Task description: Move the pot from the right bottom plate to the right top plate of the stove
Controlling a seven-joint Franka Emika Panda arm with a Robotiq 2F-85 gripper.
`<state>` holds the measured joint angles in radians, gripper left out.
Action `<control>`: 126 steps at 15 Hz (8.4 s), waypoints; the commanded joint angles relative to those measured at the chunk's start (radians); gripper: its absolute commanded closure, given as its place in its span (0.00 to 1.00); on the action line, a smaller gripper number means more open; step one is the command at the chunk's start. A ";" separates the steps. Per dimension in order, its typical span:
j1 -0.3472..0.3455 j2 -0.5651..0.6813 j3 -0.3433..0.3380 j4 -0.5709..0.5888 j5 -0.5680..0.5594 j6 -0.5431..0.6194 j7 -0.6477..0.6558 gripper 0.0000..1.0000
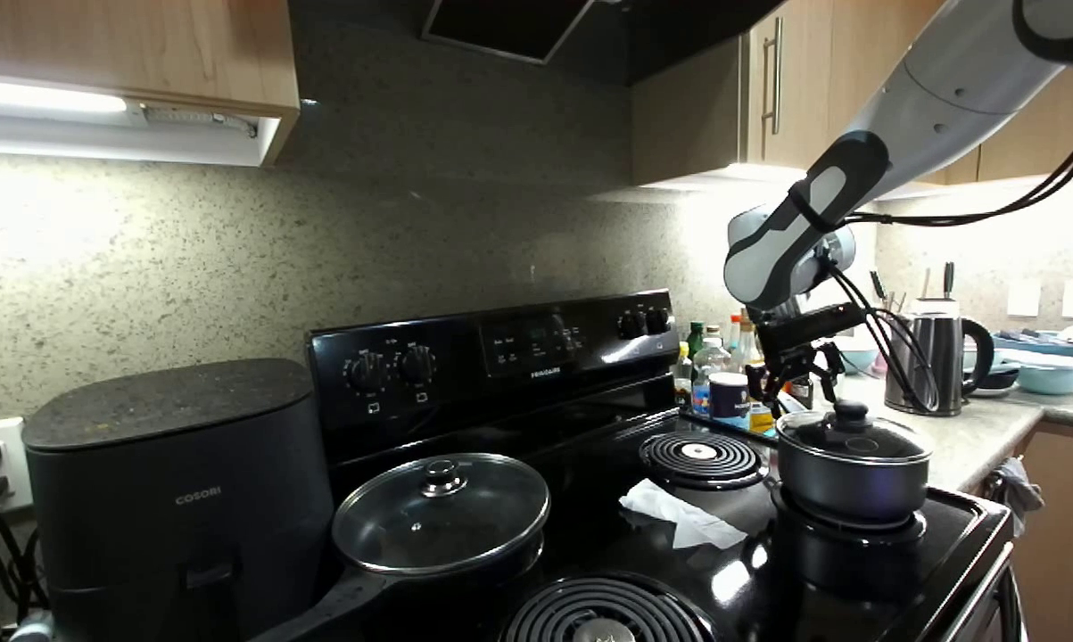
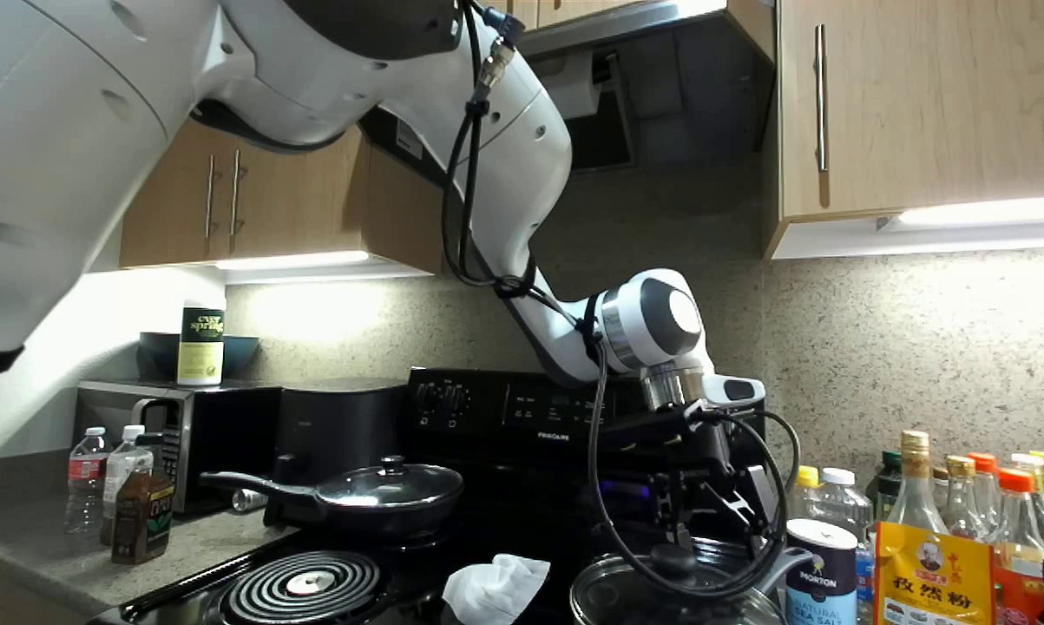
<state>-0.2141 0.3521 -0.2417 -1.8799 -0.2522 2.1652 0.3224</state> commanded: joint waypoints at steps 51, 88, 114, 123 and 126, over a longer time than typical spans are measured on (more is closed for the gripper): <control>0.261 0.336 0.011 0.452 -0.384 -0.019 0.061 1.00; 0.156 0.326 0.099 0.417 -0.018 -0.137 -0.133 0.32; 0.325 0.536 -0.001 0.789 -0.308 -0.235 -0.121 0.74; 0.303 0.497 -0.031 0.733 -0.293 -0.321 -0.086 0.18; 0.295 0.492 -0.039 0.734 -0.291 -0.344 -0.077 0.01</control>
<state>0.0875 0.8831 -0.2820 -1.1100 -0.5379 1.8505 0.2322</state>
